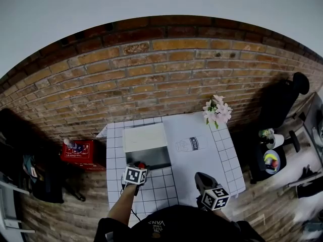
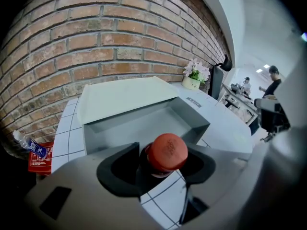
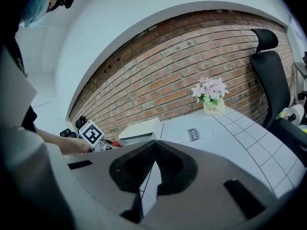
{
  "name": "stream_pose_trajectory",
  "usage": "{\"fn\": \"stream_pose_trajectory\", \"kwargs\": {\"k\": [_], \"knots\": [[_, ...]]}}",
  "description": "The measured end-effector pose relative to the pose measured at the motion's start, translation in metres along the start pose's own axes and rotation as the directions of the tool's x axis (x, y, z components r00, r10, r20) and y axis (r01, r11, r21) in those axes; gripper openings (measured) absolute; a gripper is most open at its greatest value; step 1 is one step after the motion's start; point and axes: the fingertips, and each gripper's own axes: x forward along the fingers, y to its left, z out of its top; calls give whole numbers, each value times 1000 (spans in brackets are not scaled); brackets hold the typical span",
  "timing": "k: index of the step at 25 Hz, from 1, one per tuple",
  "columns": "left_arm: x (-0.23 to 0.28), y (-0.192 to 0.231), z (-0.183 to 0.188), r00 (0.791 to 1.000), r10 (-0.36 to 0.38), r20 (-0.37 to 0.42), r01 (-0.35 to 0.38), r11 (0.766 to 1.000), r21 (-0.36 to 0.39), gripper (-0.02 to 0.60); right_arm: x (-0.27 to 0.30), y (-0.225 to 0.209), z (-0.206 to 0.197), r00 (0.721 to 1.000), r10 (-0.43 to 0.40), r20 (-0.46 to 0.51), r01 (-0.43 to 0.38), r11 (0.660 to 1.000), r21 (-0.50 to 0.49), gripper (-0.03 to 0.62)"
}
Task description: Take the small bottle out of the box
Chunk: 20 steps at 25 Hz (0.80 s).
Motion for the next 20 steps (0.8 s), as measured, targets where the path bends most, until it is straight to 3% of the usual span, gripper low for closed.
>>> {"fn": "stream_pose_trajectory", "kwargs": {"k": [12,20], "knots": [[-12,1,8,995,53,82,-51,998,-25,230,2,-3,5,999,45,-11,-45,999,-19,-2],[-40,-4,27,976,116,186,-109,993,-49,230,5,2,9,993,111,-40,-113,992,-56,-2]]}}
